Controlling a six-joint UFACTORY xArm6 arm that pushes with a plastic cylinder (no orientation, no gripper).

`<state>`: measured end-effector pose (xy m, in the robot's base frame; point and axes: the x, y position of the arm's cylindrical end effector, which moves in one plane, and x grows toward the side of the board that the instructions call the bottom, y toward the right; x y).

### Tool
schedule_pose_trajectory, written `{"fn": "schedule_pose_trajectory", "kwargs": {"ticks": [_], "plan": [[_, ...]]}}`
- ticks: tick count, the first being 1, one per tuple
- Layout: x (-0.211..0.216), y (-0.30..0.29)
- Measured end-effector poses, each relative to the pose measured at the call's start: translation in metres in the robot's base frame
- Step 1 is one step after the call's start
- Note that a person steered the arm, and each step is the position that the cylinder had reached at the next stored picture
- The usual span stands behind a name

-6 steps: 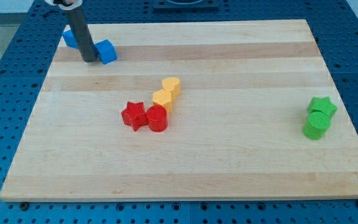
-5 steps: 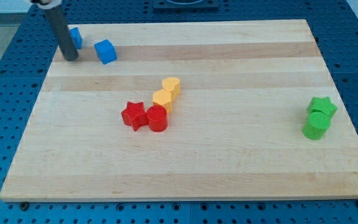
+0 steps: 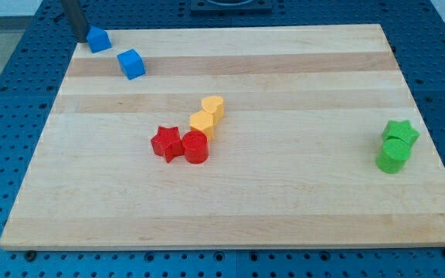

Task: Move the blue triangle above the blue cube

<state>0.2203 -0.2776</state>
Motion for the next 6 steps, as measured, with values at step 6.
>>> {"fn": "schedule_pose_trajectory", "kwargs": {"ticks": [6], "plan": [[0.033,0.033]]}}
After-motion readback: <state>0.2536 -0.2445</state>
